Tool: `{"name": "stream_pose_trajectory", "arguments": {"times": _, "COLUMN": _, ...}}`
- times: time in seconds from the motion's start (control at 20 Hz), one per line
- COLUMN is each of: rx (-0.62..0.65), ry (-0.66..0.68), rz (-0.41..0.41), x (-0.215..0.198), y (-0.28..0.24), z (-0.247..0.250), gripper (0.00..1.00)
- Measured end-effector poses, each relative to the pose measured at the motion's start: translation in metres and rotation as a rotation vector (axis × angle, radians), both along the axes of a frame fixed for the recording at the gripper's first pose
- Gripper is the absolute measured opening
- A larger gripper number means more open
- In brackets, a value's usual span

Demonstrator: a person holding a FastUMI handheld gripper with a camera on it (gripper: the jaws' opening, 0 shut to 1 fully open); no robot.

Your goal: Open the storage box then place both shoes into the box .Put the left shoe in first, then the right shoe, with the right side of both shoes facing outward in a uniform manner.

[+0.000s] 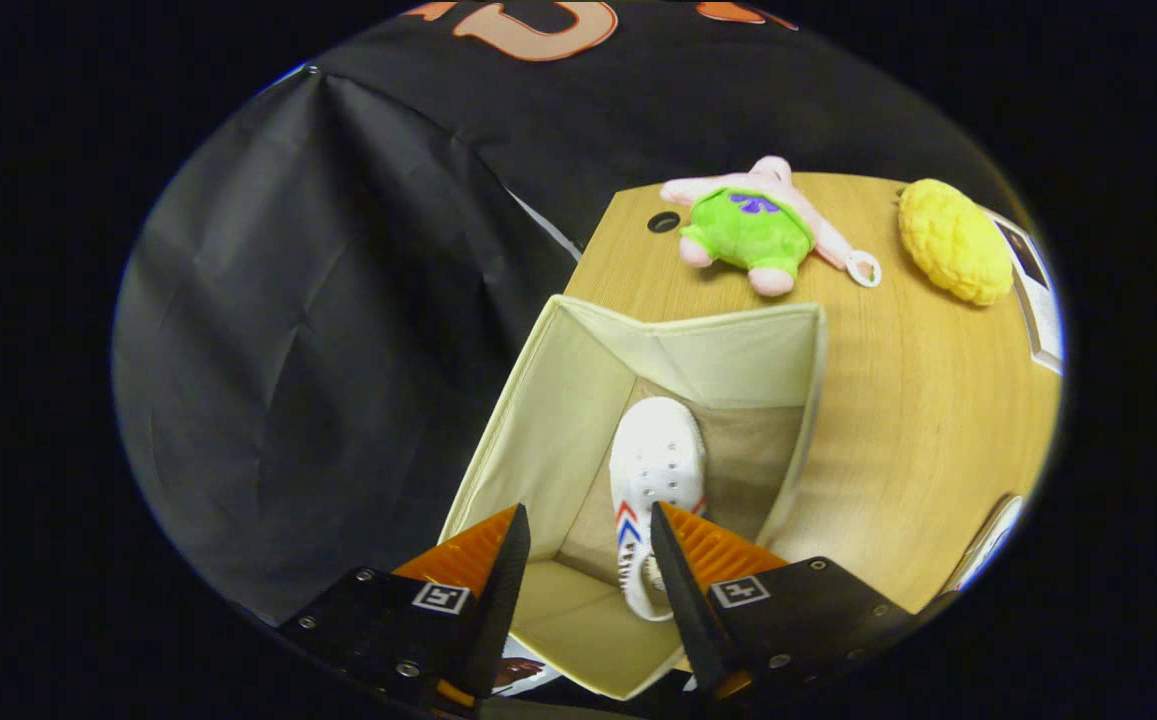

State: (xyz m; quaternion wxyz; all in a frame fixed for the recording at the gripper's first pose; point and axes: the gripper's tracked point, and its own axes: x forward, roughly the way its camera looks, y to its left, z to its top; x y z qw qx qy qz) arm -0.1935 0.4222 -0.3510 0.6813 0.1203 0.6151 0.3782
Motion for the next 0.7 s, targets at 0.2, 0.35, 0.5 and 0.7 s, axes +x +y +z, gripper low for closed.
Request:
{"name": "stream_pose_trajectory", "arguments": {"times": 0.2, "rx": -0.02, "ry": -0.114, "rz": -0.044, "x": 0.022, "y": -0.067, "z": 0.016, "gripper": 0.91}}
{"name": "stream_pose_trajectory", "arguments": {"times": 0.35, "rx": -0.091, "ry": -0.215, "rz": -0.077, "x": 0.033, "y": -0.127, "z": 0.012, "gripper": 0.98}}
{"name": "stream_pose_trajectory", "arguments": {"times": 0.5, "rx": -0.153, "ry": -0.256, "rz": -0.105, "x": 0.033, "y": -0.188, "z": -0.003, "gripper": 0.99}}
{"name": "stream_pose_trajectory", "arguments": {"times": 0.7, "rx": -0.249, "ry": -0.249, "rz": -0.183, "x": 0.027, "y": -0.269, "z": -0.033, "gripper": 0.99}}
